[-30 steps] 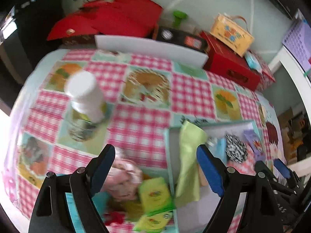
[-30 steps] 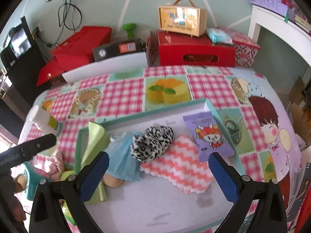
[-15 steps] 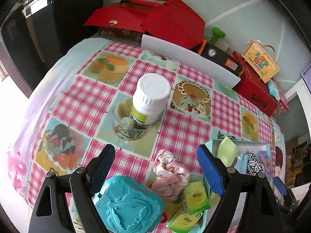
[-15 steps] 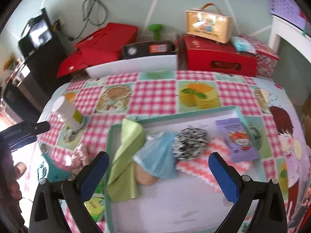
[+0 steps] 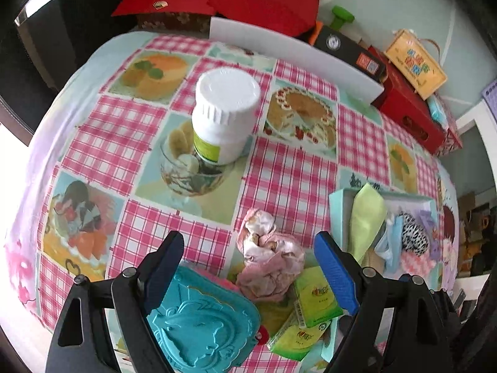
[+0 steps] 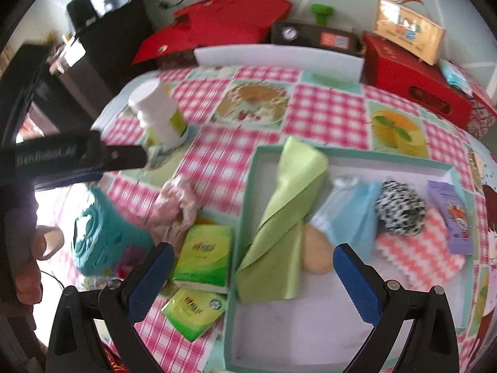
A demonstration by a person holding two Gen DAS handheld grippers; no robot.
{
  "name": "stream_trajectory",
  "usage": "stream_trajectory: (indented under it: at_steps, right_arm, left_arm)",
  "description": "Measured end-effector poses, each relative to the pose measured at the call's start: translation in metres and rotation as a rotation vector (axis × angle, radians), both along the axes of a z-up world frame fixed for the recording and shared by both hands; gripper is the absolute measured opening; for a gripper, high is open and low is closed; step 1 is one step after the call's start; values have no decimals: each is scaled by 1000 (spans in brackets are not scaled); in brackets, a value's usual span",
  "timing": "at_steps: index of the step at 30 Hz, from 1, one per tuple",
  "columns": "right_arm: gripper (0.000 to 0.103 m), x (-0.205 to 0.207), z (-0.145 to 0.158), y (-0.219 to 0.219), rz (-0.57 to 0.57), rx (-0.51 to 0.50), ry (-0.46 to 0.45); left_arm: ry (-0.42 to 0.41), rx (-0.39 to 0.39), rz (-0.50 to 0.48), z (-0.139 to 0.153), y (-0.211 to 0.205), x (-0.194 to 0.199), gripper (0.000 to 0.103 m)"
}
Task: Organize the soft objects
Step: 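Move the left gripper to the pink cloth beside the teal box and close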
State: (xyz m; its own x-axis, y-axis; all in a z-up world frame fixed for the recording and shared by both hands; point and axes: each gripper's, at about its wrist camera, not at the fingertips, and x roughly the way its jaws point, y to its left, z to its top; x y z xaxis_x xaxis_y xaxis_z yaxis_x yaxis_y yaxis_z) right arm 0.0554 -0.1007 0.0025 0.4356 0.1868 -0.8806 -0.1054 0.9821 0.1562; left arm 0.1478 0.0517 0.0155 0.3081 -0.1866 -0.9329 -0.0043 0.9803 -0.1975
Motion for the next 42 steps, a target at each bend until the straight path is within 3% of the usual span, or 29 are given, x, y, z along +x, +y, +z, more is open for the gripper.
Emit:
stream_trajectory:
  at_steps: [7,17,22,26,35,42]
  right_arm:
    - [102,-1,-8,16,65,16,22]
    - [82,-6,-15,41,177,11,30]
    - [80,-8,-20,47,211,-14,43]
    - [73,-10,-25,50,212,-5,67]
    - [72,-7,-30,41,203,53,87]
    - [62,-4,-31,36,195,56,88]
  left_arm:
    - [28,41,-41,-5,-7,4,86]
    - [58,-4,-73,-9,-10,12,86]
    - [80,-29,-101,-13,-15,15,86]
    - [89,-43,-94,-16,-13,16,86]
    - [92,-62,-77,-16,-5,15,86]
    - [130,-8,-129,-20,-17,17,86]
